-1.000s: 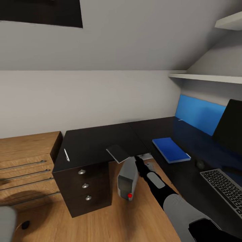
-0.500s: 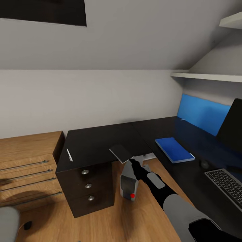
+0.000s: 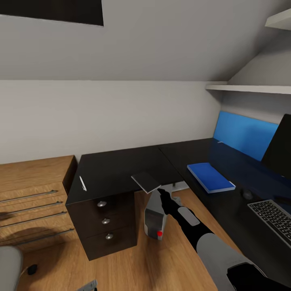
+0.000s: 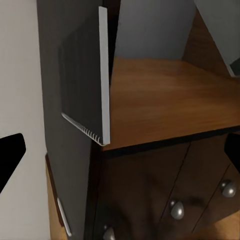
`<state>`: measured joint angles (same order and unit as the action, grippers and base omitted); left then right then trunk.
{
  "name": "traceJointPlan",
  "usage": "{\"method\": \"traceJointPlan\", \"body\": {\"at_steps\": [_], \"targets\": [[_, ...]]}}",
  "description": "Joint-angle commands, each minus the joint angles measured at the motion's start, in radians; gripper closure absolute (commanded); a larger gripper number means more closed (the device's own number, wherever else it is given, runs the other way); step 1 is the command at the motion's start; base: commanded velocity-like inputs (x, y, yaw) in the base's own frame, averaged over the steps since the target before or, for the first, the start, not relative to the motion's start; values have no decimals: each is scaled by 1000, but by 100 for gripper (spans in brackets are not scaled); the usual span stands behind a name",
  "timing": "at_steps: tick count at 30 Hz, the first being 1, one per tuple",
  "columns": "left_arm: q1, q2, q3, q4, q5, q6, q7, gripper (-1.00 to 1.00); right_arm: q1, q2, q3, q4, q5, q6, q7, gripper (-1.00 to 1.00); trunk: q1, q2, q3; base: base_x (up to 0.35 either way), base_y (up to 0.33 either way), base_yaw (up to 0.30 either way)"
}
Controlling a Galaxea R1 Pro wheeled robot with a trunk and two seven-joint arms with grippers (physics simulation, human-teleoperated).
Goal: In the bedroom, organize the workspace by keeping the computer under the desk, ensuring the monitor is on the desk, placing the keyboard on the desk next to the monitor, placing the mouse on the desk next to the keyboard, moving the folder from the swivel chair onto the desk next to the mouse, stacking the notebook on top of the folder with the pen on top of the notebook, and positioning the swivel chair next to the desk.
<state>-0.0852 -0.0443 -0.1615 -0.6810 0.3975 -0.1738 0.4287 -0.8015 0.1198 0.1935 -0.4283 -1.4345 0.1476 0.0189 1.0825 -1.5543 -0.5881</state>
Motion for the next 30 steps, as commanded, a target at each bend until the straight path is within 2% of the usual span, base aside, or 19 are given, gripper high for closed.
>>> {"method": "traceJointPlan", "body": {"at_steps": [1,9,13,14,15,17,20,23,25,28,30], "targets": [[-1,1,-6,-2,11,-11,6,-100,-1,0,4,1,-6,0,2,-100,4,-8,-4,0,0,0],[-1,3,-6,-31,13,-13,4,-100,-1,0,3,1,-7,0,3,-100,35,-64,-29,0,0,0],[-1,9,-6,-87,14,4,3,-100,-1,0,3,1,-7,-1,3,-100,50,-92,-42,0,0,0],[0,18,-6,-118,15,28,3,-100,-1,1,4,1,-7,-1,3,-100,54,-99,-45,0,0,0],[14,53,-6,-200,20,116,-6,-100,-1,1,5,0,-7,-2,3,-100,58,-106,-48,0,0,0],[40,83,-5,-274,41,192,-38,-100,-1,1,6,0,-7,-2,4,-100,65,-120,-54,0,0,0],[94,147,-4,-400,133,300,-170,-100,-1,2,7,0,-7,-2,4,-100,77,-141,-64,0,0,0],[118,189,-5,-450,186,336,-246,-100,-1,3,8,0,-7,-2,4,-100,84,-155,-70,0,0,0],[126,205,-4,-466,204,349,-273,-100,-1,3,9,0,-7,-2,5,-100,84,-155,-70,0,0,0],[128,209,-5,-470,210,352,-281,-100,-1,2,9,-1,-6,-2,15,-100,84,-155,-70,0,0,0],[129,211,-5,-471,212,354,-285,-100,-1,3,9,0,-6,-2,50,-100,84,-155,-70,0,0,0]]}}
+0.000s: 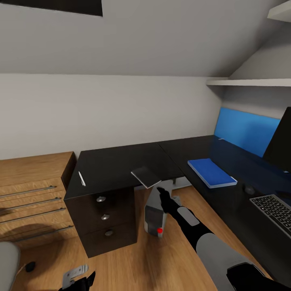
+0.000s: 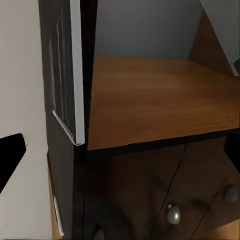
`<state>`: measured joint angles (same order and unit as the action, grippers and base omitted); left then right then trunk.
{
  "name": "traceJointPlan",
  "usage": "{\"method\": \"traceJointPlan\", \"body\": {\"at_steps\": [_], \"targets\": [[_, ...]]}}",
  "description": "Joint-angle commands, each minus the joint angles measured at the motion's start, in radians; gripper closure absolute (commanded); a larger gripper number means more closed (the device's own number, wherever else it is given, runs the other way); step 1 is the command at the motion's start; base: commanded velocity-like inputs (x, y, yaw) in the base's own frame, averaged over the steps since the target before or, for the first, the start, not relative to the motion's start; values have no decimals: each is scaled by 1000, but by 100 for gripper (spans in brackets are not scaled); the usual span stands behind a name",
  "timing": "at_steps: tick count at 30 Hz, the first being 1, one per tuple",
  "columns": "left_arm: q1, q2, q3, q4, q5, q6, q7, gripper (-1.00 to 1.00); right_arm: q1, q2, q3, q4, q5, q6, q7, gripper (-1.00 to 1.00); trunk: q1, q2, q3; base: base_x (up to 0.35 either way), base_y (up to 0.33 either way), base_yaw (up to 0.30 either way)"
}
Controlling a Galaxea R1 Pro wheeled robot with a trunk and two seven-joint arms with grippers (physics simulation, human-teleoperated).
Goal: In the bedroom, organize the workspace by keeping the computer under the desk, ensuring the monitor is on the desk, placing the keyboard on the desk next to the monitor, placing the mouse on the desk next to the keyboard, moving the folder from the swivel chair onto the desk next to the mouse, stacking the notebook on top of the folder with the pen on top of the notebook, and positioning the swivel chair next to the desk.
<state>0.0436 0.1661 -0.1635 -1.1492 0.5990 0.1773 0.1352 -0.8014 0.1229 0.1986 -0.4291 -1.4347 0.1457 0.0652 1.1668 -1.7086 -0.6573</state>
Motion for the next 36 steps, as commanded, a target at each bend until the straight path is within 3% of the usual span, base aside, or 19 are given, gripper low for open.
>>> {"method": "traceJointPlan", "body": {"at_steps": [1,8,20,27,36], "targets": [[0,2,-3,-1,11,4,8,-100,-1,0,4,2,-6,1,22,-100,0,0,-1,0,0,0],[1,1,-2,40,6,-1,6,-100,-1,0,7,6,-6,8,51,-100,0,0,-1,38,0,0],[1,-1,-2,47,5,-3,6,-100,-1,3,7,12,-7,12,41,-100,0,0,-1,99,0,0],[1,-4,-2,45,8,-5,9,-100,-1,13,7,12,-7,11,20,-100,27,-49,-23,1,0,0],[1,-3,-2,49,9,-7,8,-100,-1,14,7,12,-7,11,19,-100,27,-49,-23,0,0,0]]}}
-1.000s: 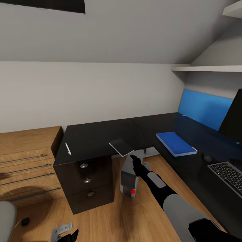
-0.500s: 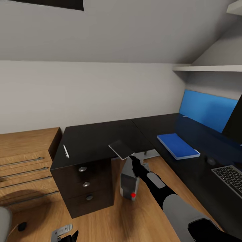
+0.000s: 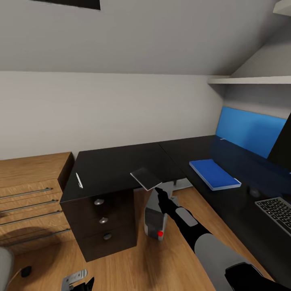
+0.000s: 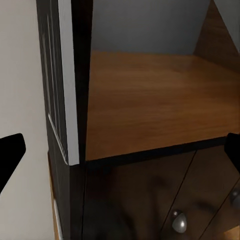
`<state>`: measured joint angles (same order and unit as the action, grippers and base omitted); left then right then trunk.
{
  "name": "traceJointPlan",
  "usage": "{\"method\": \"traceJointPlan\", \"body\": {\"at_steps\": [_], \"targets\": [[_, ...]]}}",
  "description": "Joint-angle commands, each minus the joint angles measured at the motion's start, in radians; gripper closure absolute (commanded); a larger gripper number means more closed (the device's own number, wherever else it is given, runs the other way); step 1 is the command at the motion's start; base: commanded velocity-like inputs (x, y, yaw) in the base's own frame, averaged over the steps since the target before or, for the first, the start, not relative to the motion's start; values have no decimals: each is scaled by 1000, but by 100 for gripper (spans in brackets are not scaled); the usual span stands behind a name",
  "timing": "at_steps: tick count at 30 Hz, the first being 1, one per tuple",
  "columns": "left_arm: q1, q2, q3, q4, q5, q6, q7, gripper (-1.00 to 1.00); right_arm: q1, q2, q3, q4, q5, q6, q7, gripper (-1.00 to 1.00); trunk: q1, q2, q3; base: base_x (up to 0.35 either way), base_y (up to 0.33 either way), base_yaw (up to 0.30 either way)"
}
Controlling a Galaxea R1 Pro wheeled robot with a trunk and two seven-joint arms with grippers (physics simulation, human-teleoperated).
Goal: In the bedroom, organize the workspace by keeping the computer under the desk, ensuring the monitor is on the desk, placing the keyboard on the desk next to the monitor, placing the mouse on the desk next to the keyboard, moving the folder from the swivel chair onto the desk next to the mouse, stacking the notebook on top of the folder with the pen on top of the notebook, and positioning the swivel chair next to the desk.
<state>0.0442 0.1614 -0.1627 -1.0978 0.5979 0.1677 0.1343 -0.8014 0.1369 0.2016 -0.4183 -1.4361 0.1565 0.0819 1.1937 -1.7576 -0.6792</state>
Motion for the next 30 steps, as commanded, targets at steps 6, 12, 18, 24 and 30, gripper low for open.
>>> {"method": "traceJointPlan", "body": {"at_steps": [6,12,18,24,30], "targets": [[0,1,-3,5,11,1,8,-100,-1,1,4,2,-6,0,1,-100,0,0,-1,81,36,0],[0,0,-3,18,11,2,12,-100,-1,2,4,3,-6,0,-3,-100,0,0,-1,125,73,0],[0,0,-3,23,10,3,11,-100,-1,20,3,3,-6,0,-4,-100,0,0,-1,82,70,0],[0,-2,-4,28,7,2,13,-100,-1,29,2,3,-6,0,-4,-100,0,0,-1,77,66,0],[0,-2,-4,29,7,1,11,-100,-1,30,2,4,-5,0,-4,-100,0,0,-1,92,92,0]]}}
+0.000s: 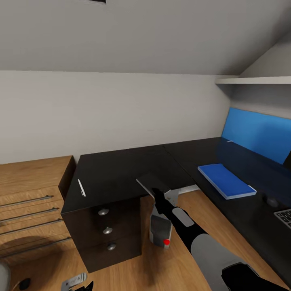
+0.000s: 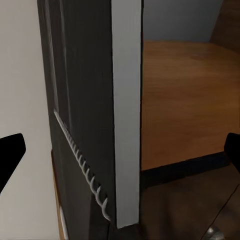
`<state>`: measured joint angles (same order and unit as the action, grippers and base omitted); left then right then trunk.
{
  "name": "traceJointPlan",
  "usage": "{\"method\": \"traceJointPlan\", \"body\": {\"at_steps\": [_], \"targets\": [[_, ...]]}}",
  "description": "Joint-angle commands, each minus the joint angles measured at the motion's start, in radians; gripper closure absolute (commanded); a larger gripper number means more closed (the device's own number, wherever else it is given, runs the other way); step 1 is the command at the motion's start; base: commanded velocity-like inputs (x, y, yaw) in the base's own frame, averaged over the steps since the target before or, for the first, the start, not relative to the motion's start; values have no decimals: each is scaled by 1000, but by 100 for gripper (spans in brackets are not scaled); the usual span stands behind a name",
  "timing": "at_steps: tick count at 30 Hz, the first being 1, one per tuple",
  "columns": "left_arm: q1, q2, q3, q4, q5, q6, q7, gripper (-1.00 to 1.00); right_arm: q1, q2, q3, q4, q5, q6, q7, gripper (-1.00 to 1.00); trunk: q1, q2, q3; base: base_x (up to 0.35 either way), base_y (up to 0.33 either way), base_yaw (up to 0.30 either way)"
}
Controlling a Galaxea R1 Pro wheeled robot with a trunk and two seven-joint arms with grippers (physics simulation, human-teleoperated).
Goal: In the bedroom, organize the workspace by keeping the computer under the desk, ensuring the monitor is on the desk, placing the keyboard on the desk next to the monitor, placing the mouse on the desk next to the keyboard, moving the folder from the swivel chair onto the desk next to the mouse, stacking the notebook on top of the folder with the pen on top of the notebook, and positioning the swivel chair next to the desk.
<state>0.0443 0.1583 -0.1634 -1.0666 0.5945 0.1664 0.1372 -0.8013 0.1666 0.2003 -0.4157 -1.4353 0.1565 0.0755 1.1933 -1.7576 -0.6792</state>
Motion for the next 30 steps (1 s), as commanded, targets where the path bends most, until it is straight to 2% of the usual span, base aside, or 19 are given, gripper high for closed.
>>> {"method": "traceJointPlan", "body": {"at_steps": [1,22,23,30], "targets": [[0,1,-3,-2,10,3,9,-100,-1,-1,4,2,-5,0,3,-100,0,0,-1,154,146,0],[0,-1,-5,26,10,4,9,-100,-1,-1,2,0,-5,-3,3,-100,0,0,-1,9,9,0],[0,-1,-5,26,10,4,9,-100,-1,-1,2,0,-5,-3,3,100,0,0,-1,0,0,0],[0,-2,-5,27,10,4,9,-100,-1,-2,3,-1,-1,-5,4,100,0,0,-1,0,0,0]]}}
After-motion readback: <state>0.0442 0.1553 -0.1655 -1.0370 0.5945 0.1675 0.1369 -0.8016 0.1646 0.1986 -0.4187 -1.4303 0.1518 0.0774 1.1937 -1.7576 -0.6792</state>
